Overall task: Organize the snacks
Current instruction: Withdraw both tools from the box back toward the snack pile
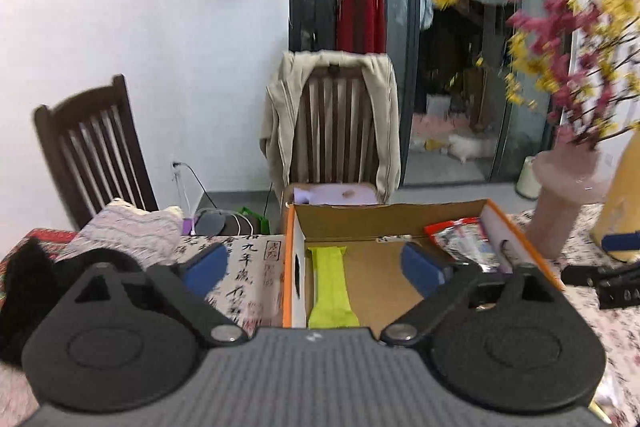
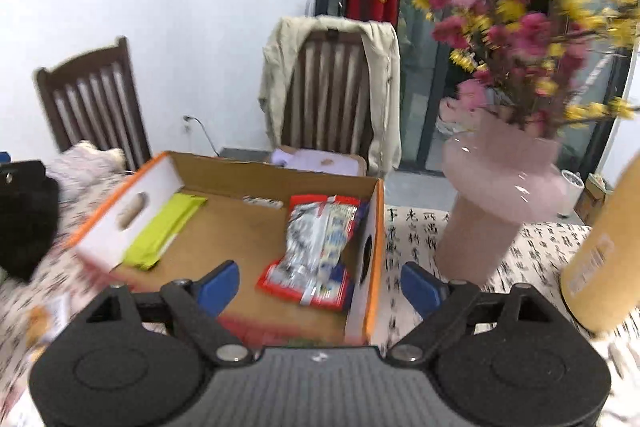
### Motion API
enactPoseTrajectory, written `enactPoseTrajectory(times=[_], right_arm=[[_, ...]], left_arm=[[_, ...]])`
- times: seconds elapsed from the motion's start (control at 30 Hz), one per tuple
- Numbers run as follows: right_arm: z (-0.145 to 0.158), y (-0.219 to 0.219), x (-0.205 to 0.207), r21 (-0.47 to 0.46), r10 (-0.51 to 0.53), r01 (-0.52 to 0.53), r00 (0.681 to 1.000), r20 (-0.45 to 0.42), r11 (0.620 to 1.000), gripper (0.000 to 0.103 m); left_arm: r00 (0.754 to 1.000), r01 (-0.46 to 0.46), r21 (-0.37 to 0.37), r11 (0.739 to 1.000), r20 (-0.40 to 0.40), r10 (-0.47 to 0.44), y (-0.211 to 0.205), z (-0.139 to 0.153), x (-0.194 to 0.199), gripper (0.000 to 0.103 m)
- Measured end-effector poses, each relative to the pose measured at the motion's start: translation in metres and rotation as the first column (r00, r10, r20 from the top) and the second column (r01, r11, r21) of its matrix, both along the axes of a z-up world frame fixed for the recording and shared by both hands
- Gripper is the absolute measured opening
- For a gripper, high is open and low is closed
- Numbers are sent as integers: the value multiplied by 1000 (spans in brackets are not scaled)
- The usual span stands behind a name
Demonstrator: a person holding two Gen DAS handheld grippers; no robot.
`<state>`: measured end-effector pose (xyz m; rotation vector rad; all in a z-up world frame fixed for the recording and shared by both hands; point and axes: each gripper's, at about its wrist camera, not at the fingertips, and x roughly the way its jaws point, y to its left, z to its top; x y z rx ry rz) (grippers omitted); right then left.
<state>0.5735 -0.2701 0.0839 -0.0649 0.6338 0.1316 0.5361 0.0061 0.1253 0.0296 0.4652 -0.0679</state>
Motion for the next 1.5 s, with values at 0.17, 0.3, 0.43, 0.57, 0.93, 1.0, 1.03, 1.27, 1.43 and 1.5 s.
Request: enactPoseTrajectory(times=[0.17, 0.3, 0.43, 0.57, 0.93, 1.0, 1.03, 1.27, 1.43, 1.5], right_arm=[[11, -13, -100, 62, 30, -34, 997, 65, 998, 94], [17, -15, -173, 72, 47, -57, 991, 127, 996, 96], [20, -14, -245, 83, 67, -85, 978, 199, 993, 100], [13, -16, -309, 118, 60, -91, 968, 243, 989, 102], [-46, -20, -433, 190, -14, -39, 962, 273, 981, 103], [-57, -18, -448, 194, -15, -39, 962, 271, 980, 103], [-61, -16, -454, 194, -8, -46, 964, 266, 980, 103], [-77, -3, -472, 191, 6, -58, 964, 265, 980, 103], [-76, 4, -462, 195, 14, -68, 965, 263, 978, 103], [-76, 7, -454, 193, 17, -68, 967, 255, 979, 103]], left_arm=[[998, -9, -2, 1000, 56, 9, 5, 4, -86, 102], [996, -3, -16, 1000, 84, 4, 6, -2, -151, 103], [996, 3, -27, 1000, 94, -1, 9, -13, -210, 103], [995, -15, -32, 999, 99, 19, 11, -29, -265, 103], [993, -113, -81, 990, 33, 116, 16, -88, -384, 103], [992, -124, -64, 990, 18, 125, 17, -99, -395, 103], [991, -130, -64, 989, 9, 131, 18, -103, -400, 103], [992, -125, -58, 990, 11, 126, 22, -111, -419, 103], [994, -105, -61, 993, 4, 105, 21, -113, -410, 103], [995, -97, -60, 993, -11, 96, 21, -115, -399, 103]])
